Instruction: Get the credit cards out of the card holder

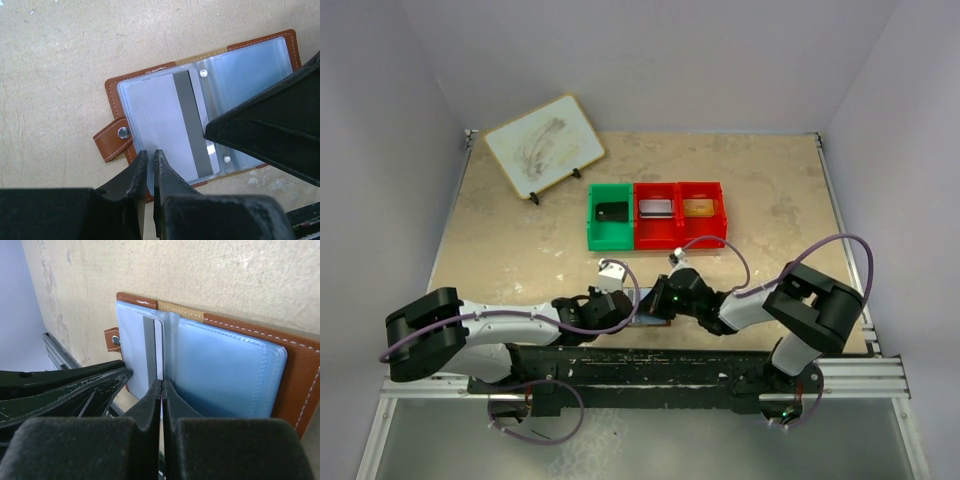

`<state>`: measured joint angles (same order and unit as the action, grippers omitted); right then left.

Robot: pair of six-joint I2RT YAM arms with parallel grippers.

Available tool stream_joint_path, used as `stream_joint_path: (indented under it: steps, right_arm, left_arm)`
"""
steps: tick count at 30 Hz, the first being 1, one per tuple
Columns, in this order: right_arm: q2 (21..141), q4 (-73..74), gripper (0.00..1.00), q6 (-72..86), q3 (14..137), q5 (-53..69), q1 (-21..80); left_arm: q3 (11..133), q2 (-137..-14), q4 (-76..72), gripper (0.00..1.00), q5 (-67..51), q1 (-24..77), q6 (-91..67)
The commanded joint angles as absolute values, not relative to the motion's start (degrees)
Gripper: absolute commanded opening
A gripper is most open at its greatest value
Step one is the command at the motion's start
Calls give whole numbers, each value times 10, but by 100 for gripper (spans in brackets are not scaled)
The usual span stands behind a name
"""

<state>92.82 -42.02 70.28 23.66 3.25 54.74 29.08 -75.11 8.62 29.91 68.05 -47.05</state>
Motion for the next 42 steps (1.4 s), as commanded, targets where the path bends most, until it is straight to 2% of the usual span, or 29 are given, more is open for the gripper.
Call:
stream_joint_path:
  steps: [1, 13, 23, 38, 39, 42]
  right_arm:
    - [901, -414, 0, 704, 219, 25, 550]
    - [841, -427, 0, 710, 161, 36, 519]
    - [840, -390, 0, 692, 175, 36, 516]
    - [772, -363, 0, 661, 145, 47, 477]
    - [773, -368, 1, 655, 148, 57, 477]
    - [794, -387, 21, 615, 167, 84, 477]
  left_arm:
    - [294, -769, 53, 0, 212, 699, -514]
    - [294, -771, 61, 0, 222, 699, -517]
    - [295, -784, 52, 0, 218, 699, -515]
    - [303, -780, 75, 0, 231, 699, -510]
    - [304, -780, 74, 0, 231, 699, -510]
    - [308, -782, 70, 0, 229, 699, -509]
